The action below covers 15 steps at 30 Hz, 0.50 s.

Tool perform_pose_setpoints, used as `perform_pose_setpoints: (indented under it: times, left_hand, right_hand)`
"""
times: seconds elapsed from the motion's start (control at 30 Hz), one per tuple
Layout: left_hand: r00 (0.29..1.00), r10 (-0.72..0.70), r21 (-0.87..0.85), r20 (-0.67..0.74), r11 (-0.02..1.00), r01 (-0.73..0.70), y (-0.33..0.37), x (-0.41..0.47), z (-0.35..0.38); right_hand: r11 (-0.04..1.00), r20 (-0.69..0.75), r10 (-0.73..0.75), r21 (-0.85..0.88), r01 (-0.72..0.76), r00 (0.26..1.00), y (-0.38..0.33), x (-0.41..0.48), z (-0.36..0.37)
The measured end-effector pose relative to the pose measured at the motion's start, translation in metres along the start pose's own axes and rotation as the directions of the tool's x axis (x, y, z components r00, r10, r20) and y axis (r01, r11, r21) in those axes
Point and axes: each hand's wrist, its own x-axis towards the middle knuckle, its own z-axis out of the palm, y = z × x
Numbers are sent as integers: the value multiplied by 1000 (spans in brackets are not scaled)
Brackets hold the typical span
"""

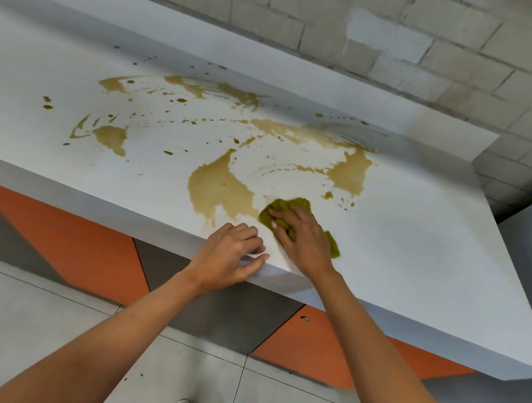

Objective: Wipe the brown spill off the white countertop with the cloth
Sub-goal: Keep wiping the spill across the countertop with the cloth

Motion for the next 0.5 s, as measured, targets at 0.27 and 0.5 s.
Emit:
perform_pose_setpoints:
  times: [0.27, 0.5]
  left_hand:
    - [1000, -24, -24, -4, 999, 24, -1, -2, 2]
    - [1000, -14, -33, -18, 999, 13, -2, -1, 4]
  right_hand:
    - [969, -74, 238, -50, -242, 969, 44, 2, -22]
    - [999, 28, -33, -1, 33, 999, -1, -3, 0]
